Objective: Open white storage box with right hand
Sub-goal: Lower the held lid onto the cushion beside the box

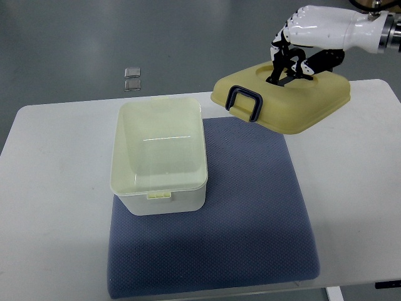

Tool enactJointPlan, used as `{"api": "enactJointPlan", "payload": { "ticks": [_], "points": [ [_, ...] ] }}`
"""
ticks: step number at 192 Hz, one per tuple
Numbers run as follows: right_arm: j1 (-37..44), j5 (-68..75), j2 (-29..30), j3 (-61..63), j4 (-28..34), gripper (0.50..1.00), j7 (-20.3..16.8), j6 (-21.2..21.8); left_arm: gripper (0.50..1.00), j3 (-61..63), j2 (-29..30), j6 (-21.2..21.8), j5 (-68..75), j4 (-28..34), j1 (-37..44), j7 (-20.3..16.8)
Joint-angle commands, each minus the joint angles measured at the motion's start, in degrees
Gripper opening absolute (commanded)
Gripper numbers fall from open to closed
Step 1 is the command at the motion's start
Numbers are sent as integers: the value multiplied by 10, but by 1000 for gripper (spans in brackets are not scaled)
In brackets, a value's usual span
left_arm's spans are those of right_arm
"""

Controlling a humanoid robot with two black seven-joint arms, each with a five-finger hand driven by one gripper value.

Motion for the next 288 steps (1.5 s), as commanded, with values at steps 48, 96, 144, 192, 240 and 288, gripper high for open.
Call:
{"api": "enactJointPlan", "payload": {
  "ticks": [48,96,144,192,240,288],
  "points": [
    [-114,-31,-20,0,-11,500,3,-54,1000,1,0,0,0,-9,0,0],
    [-132,-30,-7,1,-12,500,3,-63,1000,1,0,0,0,-8,0,0],
    [-161,-31,13,1,-12,500,3,-85,1000,1,0,0,0,-9,0,0],
    [-194,-38,32,2,-12,500,3,-108,1000,1,0,1,0,-6,0,0],
    [-228,-38,47,9,-12,500,3,-136,1000,1,0,1,0,-5,0,0],
    [-240,-30,54,11,-2,500,3,-155,1000,1,0,1,0,-1,0,1]
  ]
}}
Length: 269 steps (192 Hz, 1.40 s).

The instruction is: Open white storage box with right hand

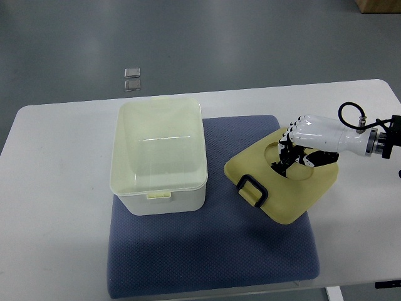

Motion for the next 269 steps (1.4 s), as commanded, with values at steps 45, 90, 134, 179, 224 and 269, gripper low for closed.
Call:
{"api": "enactJointPlan", "payload": {
  "ticks": [45,90,134,179,224,269],
  "points": [
    [-15,8,25,13,11,500,0,-9,1000,0,0,0,0,2,0,1],
    [-34,9,45,18,14,500,0,-14,1000,0,0,0,0,2,0,1],
    [-38,11,52,31,14,860,0,-17,1000,0,0,0,0,3,0,1],
    [-37,14,48,35,18,936,0,-17,1000,0,0,0,0,3,0,0],
    [-30,36,44,83,27,936,0,-14,1000,0,0,0,0,3,0,1],
    [-3,164,31,156,19,936,0,40,1000,0,0,0,0,3,0,1]
  ]
}}
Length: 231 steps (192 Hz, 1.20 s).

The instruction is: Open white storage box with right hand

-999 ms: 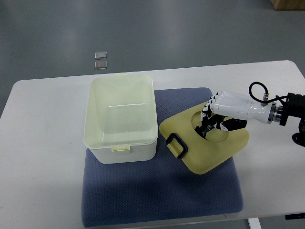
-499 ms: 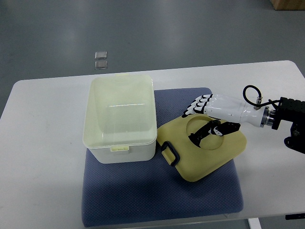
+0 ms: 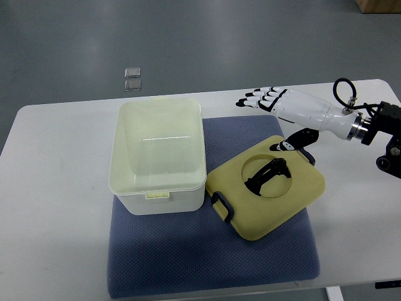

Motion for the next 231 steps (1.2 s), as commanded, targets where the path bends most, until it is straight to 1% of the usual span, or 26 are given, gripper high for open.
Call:
{"api": "enactJointPlan", "payload": {
  "ticks": [1,5,21,26,28,38,41,43,54,58,59,65,73,75,90,92,95,109,126,139,152,168,182,196,213,231],
  "points": [
    [10,80,-6,40,-7,936,0,41,1000,0,0,1,0,0,0,-1],
    [10,90,-7,46,-9,936,0,46,1000,0,0,1,0,0,0,0],
    [9,175,-5,96,-28,936,-1,92,1000,0,0,1,0,0,0,0],
    [9,212,-2,116,-34,936,-18,107,1000,0,0,1,0,0,0,0],
    [9,212,-2,116,-34,936,-18,107,1000,0,0,1,0,0,0,0],
    [9,284,6,146,-40,936,-51,128,1000,0,0,1,0,-1,0,0],
    [8,315,10,157,-42,936,-66,135,1000,0,0,1,0,-1,0,0],
    [8,315,10,157,-42,936,-66,135,1000,0,0,1,0,-1,0,0],
    [8,413,28,180,-56,936,-113,153,1000,0,0,1,0,-1,0,-1],
    [8,428,31,183,-60,936,-120,155,1000,0,0,1,0,-1,0,0],
    [8,443,35,185,-63,936,-128,157,1000,0,0,1,0,-1,0,0],
    [8,491,43,193,-74,936,-147,162,1000,0,0,1,0,-2,0,0],
    [8,555,57,209,-91,936,-171,166,1000,0,0,1,0,-2,0,0],
    [8,555,57,209,-91,936,-172,166,1000,0,0,1,0,-2,0,0],
    [5,698,91,242,-121,936,-222,169,1000,0,0,0,0,-1,0,0],
    [5,698,91,242,-121,936,-222,169,1000,0,0,0,0,-1,0,0],
    [4,733,99,247,-128,936,-234,168,1000,0,0,0,0,-1,0,0],
    [2,846,122,252,-159,936,-259,169,1000,0,0,0,0,-2,0,0],
    [1,935,136,253,-186,936,-266,175,1000,0,0,1,0,-3,0,0],
    [-7,1002,145,253,-202,936,-266,197,1000,1,0,1,0,-4,0,0],
    [-23,1034,159,253,-212,936,-265,213,1000,1,0,1,0,-4,0,7],
    [-38,1047,184,260,-217,936,-253,228,1000,1,0,0,0,-4,0,16],
    [-61,1046,204,275,-224,936,-240,255,1000,0,0,1,0,-5,0,17],
    [-77,1046,216,286,-238,936,-237,280,1000,0,0,0,0,-6,0,17],
    [-82,1045,226,288,-247,936,-237,295,1000,0,0,1,0,-7,0,17],
    [-82,1045,240,289,-253,936,-235,298,1000,0,0,1,0,-6,0,17]
  ]
}}
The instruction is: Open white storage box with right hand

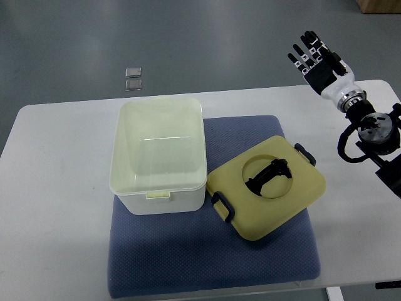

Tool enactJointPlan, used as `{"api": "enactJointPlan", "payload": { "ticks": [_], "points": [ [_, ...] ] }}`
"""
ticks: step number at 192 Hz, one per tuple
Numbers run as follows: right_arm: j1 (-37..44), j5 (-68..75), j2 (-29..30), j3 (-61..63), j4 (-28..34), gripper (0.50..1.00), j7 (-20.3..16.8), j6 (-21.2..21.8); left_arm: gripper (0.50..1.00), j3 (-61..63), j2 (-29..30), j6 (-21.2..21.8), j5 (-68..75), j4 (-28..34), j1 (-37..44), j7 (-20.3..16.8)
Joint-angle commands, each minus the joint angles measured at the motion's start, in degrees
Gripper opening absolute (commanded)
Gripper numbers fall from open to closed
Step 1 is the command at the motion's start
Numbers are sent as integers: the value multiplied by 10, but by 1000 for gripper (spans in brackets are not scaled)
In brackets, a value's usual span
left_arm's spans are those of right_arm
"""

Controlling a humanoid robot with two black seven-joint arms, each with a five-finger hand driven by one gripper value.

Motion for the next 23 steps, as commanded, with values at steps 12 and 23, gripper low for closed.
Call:
{"api": "enactJointPlan", "payload": {
  "ticks": [12,23],
  "points": [
    [-2,-1,22,2,-18,936,6,7,1000,0,0,0,0,2,0,0],
    [-3,-3,25,2,-22,936,15,7,1000,0,0,0,0,2,0,0]
  ]
}}
